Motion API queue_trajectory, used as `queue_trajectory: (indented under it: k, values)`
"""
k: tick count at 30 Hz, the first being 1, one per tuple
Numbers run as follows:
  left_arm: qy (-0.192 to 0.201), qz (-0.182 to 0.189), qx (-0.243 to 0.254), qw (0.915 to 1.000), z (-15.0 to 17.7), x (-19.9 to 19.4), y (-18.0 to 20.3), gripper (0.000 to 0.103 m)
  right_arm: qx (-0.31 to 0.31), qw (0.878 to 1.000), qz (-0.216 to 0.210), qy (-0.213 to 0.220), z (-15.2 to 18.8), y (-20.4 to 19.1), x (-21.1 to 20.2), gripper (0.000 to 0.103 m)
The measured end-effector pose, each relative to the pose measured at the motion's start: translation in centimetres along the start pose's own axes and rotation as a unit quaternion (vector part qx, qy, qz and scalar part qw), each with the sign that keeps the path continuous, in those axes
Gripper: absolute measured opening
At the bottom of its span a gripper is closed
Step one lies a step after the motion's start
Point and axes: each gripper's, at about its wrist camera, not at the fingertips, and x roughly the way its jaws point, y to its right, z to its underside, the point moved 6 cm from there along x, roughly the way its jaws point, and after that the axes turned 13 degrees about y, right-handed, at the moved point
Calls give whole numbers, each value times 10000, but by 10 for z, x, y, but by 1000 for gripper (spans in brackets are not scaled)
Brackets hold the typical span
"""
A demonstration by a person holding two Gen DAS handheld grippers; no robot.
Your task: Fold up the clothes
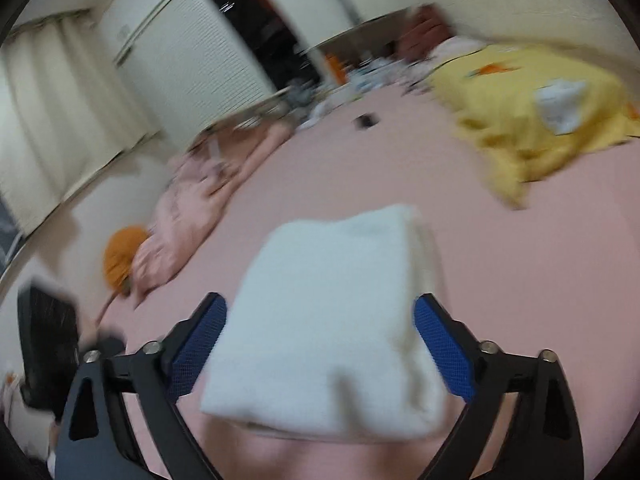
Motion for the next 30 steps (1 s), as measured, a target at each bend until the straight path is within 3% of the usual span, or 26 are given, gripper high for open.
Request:
queue_trajectory:
  k: [1,2,4,7,9,10,11,12,15,16,17,19,23,25,30]
  values:
    - [-121,-43,-7,9999,0,13,-2,82,-85,9998,26,-199,9,-1,10,63]
    - [-259,-153,-5,9995,3,23,-6,65,-266,9987,68,-440,23,-3,18,57]
    - [-519,-383,17,9979,16,39,-17,53,-685,9946,217,-744,39,-5,34,46]
    - [-585,-550,20,9968,33,49,-29,49,-970,9911,446,-800,53,7,41,43]
    - [-610,-518,-305,9963,39,55,-36,47,-1155,9880,598,-834,62,15,46,43]
    - [-628,-502,-483,9956,43,58,-40,33,-1247,9862,673,-851,66,19,48,42]
    - [-683,-639,-435,9947,47,62,-44,10,-1339,9843,749,-868,71,24,50,42]
    - [-755,-845,-286,9932,53,65,-48,4,-1431,9823,825,-885,75,28,52,42]
    - [-670,-765,-498,9936,42,56,-48,4,-1259,9852,782,-855,57,22,47,42]
    - [-520,-770,-519,9943,34,49,-46,12,-1284,9864,742,-710,48,15,43,44]
    - [-427,-843,-371,9948,29,44,-42,29,-1344,9872,673,-525,37,9,40,44]
    - [-316,-1031,32,9942,22,35,-33,48,-1437,9872,582,-369,20,-1,42,46]
    - [-583,-1415,660,9860,37,45,-34,47,-1396,9834,820,-825,10,11,83,46]
    - [-661,-1590,774,9820,42,48,-42,47,-1101,9798,985,-1351,24,32,105,46]
    - [-815,-1696,1198,9748,46,53,-42,50,-846,9819,967,-1390,35,51,115,47]
